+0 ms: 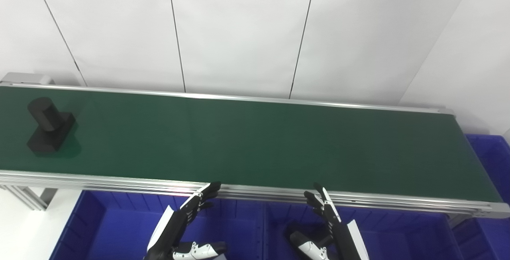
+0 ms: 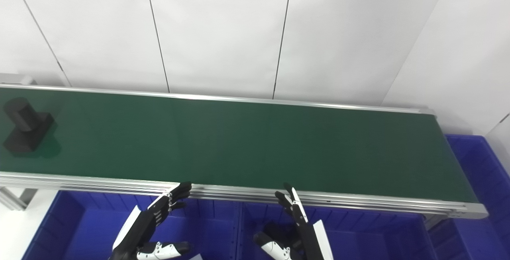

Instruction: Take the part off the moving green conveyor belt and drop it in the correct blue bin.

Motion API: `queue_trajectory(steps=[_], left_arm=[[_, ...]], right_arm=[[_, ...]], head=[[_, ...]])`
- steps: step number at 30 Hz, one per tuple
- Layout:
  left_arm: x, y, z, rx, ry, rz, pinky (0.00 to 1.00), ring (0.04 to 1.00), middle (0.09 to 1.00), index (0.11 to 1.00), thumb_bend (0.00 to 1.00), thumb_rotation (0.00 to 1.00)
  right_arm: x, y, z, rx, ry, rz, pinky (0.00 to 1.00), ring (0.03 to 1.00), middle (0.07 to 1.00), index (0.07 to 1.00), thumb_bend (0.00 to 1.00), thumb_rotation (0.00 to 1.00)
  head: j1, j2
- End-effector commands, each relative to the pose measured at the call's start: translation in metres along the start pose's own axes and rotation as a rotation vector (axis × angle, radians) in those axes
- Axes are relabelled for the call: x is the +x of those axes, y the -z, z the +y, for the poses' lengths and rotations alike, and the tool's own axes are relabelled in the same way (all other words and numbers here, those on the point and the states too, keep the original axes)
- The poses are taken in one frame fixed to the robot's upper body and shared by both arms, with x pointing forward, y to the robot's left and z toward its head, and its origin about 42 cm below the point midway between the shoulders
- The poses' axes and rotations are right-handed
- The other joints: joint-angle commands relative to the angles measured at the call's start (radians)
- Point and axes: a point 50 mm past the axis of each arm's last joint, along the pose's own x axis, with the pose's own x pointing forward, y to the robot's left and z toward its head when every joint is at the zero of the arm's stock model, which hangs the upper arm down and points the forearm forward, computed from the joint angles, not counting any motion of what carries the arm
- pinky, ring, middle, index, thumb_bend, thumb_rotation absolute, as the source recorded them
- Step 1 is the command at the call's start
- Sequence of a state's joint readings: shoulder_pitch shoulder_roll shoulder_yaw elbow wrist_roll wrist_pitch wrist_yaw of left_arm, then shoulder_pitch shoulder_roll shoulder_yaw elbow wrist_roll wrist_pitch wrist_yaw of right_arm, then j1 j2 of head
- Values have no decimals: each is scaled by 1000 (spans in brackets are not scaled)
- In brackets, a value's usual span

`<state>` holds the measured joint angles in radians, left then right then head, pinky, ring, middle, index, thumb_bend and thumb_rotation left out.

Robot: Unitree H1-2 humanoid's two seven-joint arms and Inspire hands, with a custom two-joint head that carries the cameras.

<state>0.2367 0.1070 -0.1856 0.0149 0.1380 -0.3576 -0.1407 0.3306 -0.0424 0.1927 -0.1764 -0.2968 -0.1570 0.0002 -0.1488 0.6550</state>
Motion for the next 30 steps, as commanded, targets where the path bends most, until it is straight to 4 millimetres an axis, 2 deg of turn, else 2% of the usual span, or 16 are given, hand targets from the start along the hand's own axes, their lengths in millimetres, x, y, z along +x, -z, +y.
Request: queue_trajectory(steps=[1, 15, 20, 21, 24, 30], left_arm=[[5, -12, 4, 4, -6, -72, 826, 885, 901, 877, 885, 503], [6, -12, 4, 10, -2, -72, 821, 887, 902, 876, 889, 509], [10, -17, 4, 17, -4, -87, 820, 885, 900, 880, 887, 517], [11, -19, 5, 20, -4, -88, 813, 883, 901, 879, 881, 516], [14, -24, 6, 24, -3, -91, 813, 882, 903, 886, 874, 518], [21, -35, 8, 33, -4, -98, 797, 882, 910, 888, 858, 494]], right_arm=[[4, -12, -1, 0, 21, -76, 869, 890, 900, 988, 723, 611], [5, -14, -2, -12, 26, -73, 857, 885, 914, 972, 722, 596], [5, -17, -5, -9, 34, -83, 854, 883, 918, 970, 719, 597], [6, -18, -6, -10, 31, -82, 872, 891, 925, 975, 719, 613], [8, -21, -8, -10, 25, -79, 909, 907, 931, 987, 712, 640], [15, -24, -8, -21, 48, -84, 855, 888, 911, 978, 737, 637]], head=[[2, 0], [0, 6], [-1, 54], [-9, 87], [-18, 100], [-66, 126]])
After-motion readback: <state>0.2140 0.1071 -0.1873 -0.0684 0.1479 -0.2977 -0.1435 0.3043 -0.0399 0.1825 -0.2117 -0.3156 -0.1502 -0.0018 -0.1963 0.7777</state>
